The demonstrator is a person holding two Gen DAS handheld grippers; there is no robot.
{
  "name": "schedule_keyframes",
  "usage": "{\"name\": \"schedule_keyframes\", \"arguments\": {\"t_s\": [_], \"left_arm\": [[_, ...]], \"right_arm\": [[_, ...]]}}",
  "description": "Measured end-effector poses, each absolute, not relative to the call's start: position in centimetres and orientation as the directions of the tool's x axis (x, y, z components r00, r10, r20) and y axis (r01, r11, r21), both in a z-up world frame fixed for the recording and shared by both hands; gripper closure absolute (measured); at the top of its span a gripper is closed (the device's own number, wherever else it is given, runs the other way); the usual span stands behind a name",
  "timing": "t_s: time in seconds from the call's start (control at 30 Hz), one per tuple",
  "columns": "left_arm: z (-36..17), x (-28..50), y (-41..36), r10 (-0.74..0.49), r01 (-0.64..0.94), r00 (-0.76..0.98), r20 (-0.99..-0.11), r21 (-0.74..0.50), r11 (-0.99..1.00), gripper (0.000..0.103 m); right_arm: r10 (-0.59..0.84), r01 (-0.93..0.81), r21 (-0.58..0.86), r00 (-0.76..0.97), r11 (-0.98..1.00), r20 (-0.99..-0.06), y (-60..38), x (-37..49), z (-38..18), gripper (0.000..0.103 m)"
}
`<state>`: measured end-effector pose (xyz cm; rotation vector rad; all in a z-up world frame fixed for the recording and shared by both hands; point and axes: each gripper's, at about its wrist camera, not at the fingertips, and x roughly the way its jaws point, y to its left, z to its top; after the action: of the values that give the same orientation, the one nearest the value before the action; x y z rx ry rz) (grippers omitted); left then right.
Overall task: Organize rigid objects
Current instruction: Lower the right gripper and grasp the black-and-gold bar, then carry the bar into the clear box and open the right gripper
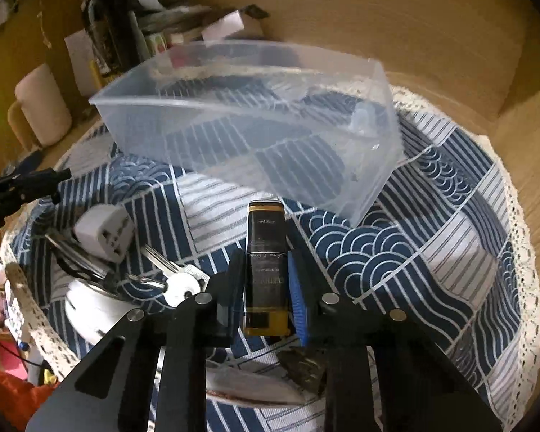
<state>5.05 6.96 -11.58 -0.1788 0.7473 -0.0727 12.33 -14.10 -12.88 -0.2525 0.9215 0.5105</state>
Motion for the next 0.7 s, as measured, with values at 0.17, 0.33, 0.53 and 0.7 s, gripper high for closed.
{"name": "schedule_keyframes", "arguments": {"t_s": [0.17,0.33,0.53,0.7], "left_arm": [[-9.4,5.8,7.2,-0.116,0.001,0.771,-0.626,-0.181,0.983,0.088],[-7.1,7.0,7.0,-0.102,0.0,0.806,-0.583,-0.171,0.985,0.088],[-4.4,9.1,6.7,-0.08,0.004,0.838,-0.54,-0.14,0.99,0.088],[-2.9,11.4,6.8,-0.068,-0.002,0.847,-0.527,-0.131,0.991,0.088]], "right_arm": [[0.335,-0.514,-0.008,0.572,0.858,-0.749,-14.7,11.2,-9.9,0.081],[0.357,-0.499,-0.015,0.64,0.866,-0.68,-15.3,11.4,-6.8,0.081],[0.37,-0.482,-0.022,0.7,0.876,-0.612,-15.5,12.6,-3.9,0.081],[0.379,-0.48,-0.026,0.723,0.877,-0.577,-15.1,14.4,-2.5,0.081]]}}
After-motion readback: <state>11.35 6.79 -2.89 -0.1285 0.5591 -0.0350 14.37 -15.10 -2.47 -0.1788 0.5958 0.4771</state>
